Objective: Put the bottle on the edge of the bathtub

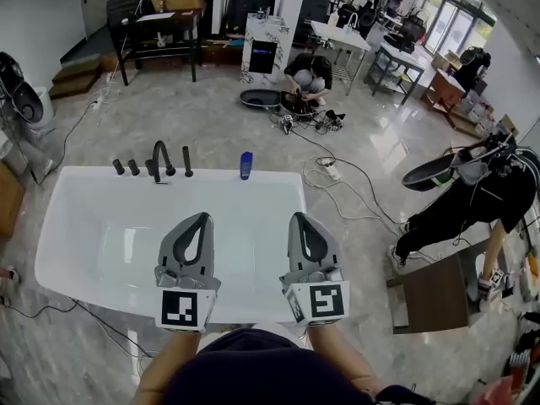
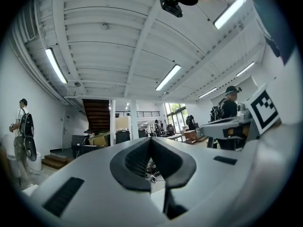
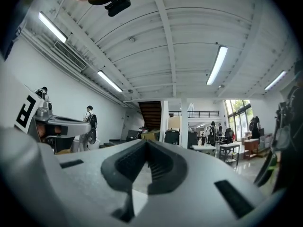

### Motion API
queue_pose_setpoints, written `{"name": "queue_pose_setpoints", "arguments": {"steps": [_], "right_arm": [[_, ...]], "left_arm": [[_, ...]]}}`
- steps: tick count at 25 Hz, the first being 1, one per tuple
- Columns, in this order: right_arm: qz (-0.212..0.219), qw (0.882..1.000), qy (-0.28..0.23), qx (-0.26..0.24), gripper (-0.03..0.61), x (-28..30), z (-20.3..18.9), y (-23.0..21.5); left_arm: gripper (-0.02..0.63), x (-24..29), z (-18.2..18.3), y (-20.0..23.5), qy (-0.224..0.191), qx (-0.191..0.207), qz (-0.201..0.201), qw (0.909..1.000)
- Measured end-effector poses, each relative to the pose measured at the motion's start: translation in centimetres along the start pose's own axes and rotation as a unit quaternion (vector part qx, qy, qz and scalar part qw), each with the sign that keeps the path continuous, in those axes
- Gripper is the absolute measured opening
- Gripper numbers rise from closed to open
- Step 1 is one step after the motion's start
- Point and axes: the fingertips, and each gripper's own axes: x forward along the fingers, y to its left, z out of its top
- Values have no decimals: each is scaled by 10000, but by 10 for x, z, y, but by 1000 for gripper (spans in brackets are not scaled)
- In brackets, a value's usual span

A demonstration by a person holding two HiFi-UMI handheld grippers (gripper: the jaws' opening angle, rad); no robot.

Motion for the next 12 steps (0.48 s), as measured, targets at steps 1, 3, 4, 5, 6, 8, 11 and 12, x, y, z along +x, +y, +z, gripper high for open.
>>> {"name": "queue_pose_setpoints", "arguments": {"steps": [1,3,4,5,6,8,11,12], "right_arm": [[-14,10000,19,10,1,-1,-1,2],[-57,10000,44,11,2,-4,-2,4],[-88,9999,52,-2,1,-6,-1,3],[-129,9999,58,-6,0,-8,-1,0],[-178,9998,60,-1,0,-10,-1,-3],[-268,9996,47,25,2,-14,-1,-9],[-297,9995,57,52,0,-22,-1,-8],[-283,9996,59,9,1,-25,0,-7]], "left_arm": [[2,-2,-1,0,3,-4,-24,10000],[2,-6,0,1,12,-27,-42,10000],[2,-7,1,1,5,-34,-41,10000],[2,-8,3,1,-13,-26,-42,10000],[2,-9,5,0,-37,6,-55,10000],[2,-9,9,-3,-77,108,-110,9999],[2,-12,11,-9,-91,169,-193,9996],[2,-15,12,-11,-82,166,-212,9996]]}}
